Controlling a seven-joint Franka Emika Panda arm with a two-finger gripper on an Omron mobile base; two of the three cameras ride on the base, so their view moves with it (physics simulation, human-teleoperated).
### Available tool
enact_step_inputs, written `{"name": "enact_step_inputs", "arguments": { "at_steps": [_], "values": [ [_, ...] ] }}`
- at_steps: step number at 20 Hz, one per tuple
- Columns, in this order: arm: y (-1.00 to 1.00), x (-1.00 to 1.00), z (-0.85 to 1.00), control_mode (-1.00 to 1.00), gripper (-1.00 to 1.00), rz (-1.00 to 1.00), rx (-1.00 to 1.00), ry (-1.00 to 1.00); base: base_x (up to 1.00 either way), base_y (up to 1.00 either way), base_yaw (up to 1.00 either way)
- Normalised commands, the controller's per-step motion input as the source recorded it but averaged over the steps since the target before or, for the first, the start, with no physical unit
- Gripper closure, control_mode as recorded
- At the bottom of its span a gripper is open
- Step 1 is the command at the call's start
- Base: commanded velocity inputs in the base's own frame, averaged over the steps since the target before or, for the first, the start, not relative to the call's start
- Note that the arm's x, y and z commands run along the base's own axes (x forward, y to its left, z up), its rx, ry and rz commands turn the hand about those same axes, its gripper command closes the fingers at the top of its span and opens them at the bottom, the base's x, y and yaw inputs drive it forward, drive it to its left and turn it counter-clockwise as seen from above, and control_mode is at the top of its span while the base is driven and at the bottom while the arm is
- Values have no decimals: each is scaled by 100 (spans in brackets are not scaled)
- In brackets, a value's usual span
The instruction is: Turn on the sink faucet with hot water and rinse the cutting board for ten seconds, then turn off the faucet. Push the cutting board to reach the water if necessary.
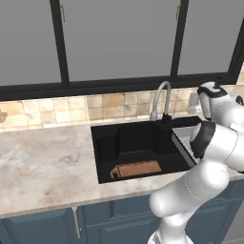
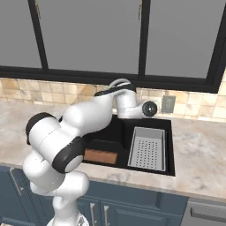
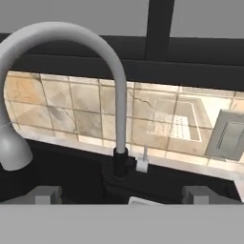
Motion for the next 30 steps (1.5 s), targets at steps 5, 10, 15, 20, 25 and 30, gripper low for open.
{"name": "enact_step_inputs", "arguments": {
  "at_steps": [5, 10, 15, 20, 25, 30],
  "values": [
    [-4, 0, -43, -100, -100, 5, 0, 0, 0, 0, 0],
    [0, 3, -39, -100, -100, 3, 0, 0, 0, 0, 0],
    [0, 4, -30, -100, -100, 1, 0, 0, 0, 0, 0],
    [0, 16, -14, -100, -100, 0, 0, 0, 0, 0, 0],
    [0, 15, -9, -100, -100, 0, 0, 0, 0, 0, 0],
    [0, 7, -10, -100, -100, 0, 0, 0, 0, 0, 0]
  ]
}}
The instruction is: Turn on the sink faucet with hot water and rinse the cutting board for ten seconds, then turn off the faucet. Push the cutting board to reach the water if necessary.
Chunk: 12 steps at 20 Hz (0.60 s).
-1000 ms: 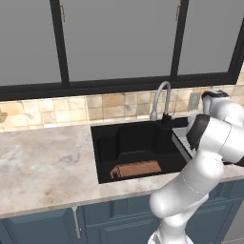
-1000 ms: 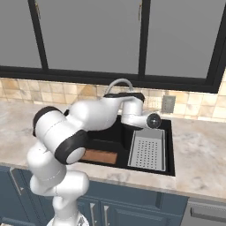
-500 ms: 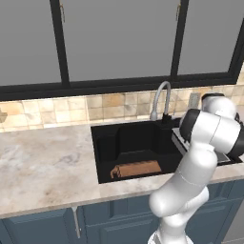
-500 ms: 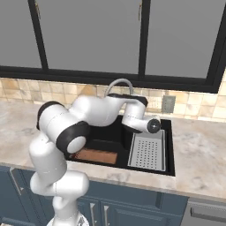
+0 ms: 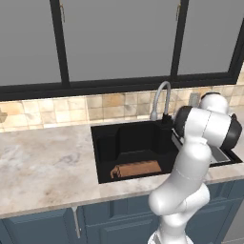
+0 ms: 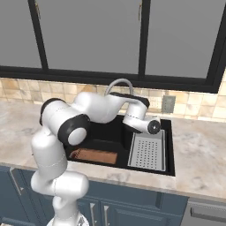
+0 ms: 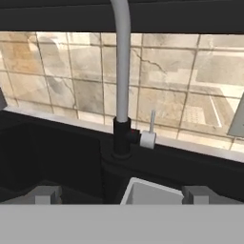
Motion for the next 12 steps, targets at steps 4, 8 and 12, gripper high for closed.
{"name": "enact_step_inputs", "arguments": {
  "at_steps": [4, 8, 12],
  "values": [
    [0, 14, -8, -100, -100, 0, 0, 0, 0, 0, 0],
    [0, 13, -11, -100, -100, 0, 0, 0, 0, 0, 0],
    [-1, 17, -11, -100, -100, 0, 0, 0, 0, 0, 0]
  ]
}}
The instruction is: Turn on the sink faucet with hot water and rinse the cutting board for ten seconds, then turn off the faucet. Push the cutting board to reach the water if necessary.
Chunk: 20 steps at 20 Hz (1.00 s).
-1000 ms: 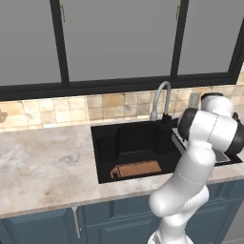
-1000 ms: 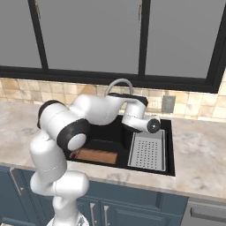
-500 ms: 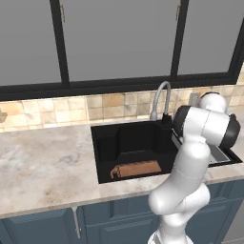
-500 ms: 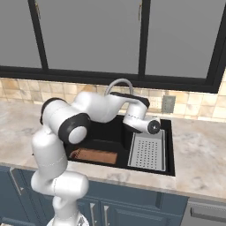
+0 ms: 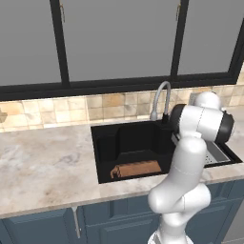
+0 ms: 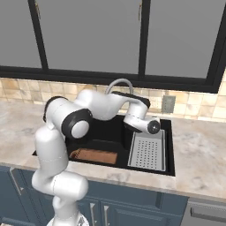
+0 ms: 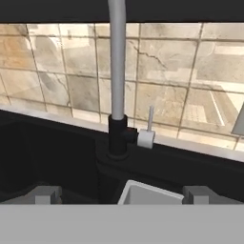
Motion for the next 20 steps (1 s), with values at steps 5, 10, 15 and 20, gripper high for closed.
{"name": "enact_step_inputs", "arguments": {
  "at_steps": [5, 10, 15, 20],
  "values": [
    [-5, 12, -12, -100, -100, 0, 0, 0, 0, 0, 0],
    [-1, 16, -8, -100, -100, 0, 0, -1, 0, 0, 0],
    [0, 21, 0, -100, -100, 0, 0, -3, 0, 0, 0],
    [0, 29, 0, -100, -100, 0, 1, -3, 0, 0, 0]
  ]
}}
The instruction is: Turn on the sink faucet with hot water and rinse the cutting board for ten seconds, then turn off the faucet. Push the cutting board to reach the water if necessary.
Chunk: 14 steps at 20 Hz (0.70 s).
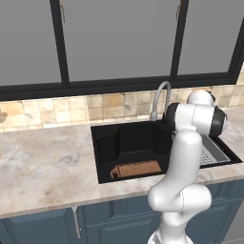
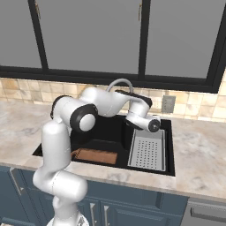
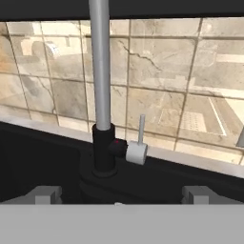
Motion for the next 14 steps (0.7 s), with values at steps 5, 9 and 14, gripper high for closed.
{"name": "enact_step_inputs", "arguments": {
  "at_steps": [5, 9, 14],
  "values": [
    [0, 32, 0, -100, -100, 0, 1, -1, 0, 0, 0],
    [0, 32, 0, -100, -100, 0, 0, 0, 0, 0, 0],
    [0, 24, 0, -100, -100, -2, 0, 0, 0, 0, 0]
  ]
}}
